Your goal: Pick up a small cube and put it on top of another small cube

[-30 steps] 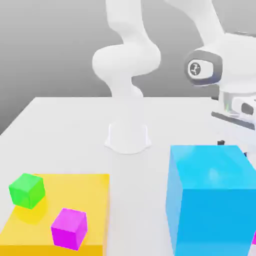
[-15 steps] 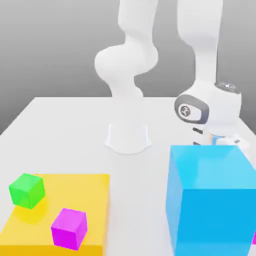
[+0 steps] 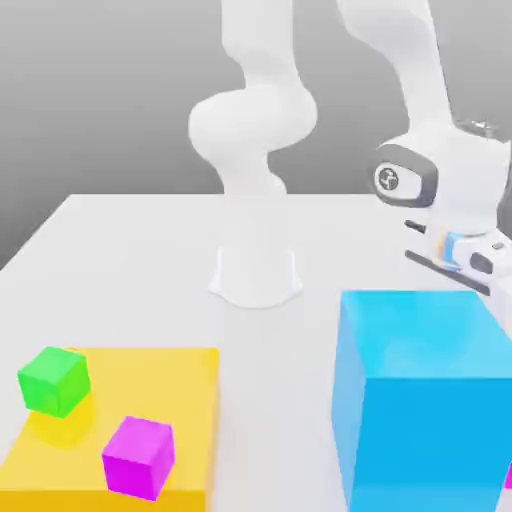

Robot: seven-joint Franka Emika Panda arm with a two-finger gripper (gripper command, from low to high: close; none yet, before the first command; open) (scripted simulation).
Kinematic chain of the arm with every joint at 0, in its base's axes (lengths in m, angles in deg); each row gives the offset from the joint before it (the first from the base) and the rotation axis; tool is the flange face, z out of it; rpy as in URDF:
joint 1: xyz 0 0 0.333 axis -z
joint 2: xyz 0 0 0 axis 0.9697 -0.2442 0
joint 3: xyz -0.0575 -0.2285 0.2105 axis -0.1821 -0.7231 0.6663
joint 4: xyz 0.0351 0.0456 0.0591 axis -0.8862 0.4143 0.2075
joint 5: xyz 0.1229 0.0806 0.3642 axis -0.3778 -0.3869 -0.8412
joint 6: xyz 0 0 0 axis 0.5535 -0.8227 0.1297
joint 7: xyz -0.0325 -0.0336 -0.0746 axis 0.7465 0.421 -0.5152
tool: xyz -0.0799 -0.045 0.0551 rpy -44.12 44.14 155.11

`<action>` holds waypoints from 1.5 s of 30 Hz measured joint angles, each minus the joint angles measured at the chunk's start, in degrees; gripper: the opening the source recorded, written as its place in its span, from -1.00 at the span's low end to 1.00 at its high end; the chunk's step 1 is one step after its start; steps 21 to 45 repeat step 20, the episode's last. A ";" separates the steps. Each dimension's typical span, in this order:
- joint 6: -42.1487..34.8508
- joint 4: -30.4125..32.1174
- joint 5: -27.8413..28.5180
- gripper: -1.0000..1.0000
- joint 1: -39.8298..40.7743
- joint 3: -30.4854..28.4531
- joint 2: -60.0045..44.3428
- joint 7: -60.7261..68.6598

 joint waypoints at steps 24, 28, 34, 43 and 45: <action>-7.59 -26.70 -0.99 1.00 2.82 -6.51 -19.17 -19.99; -7.59 -26.70 -0.99 1.00 2.82 -6.51 -19.17 -19.99; -7.59 -26.70 -0.99 1.00 2.82 -6.51 -19.17 -19.99; -7.59 -26.70 -0.99 1.00 2.82 -6.51 -19.17 -19.99; -7.59 -26.70 -0.99 1.00 2.82 -6.51 -19.17 -19.99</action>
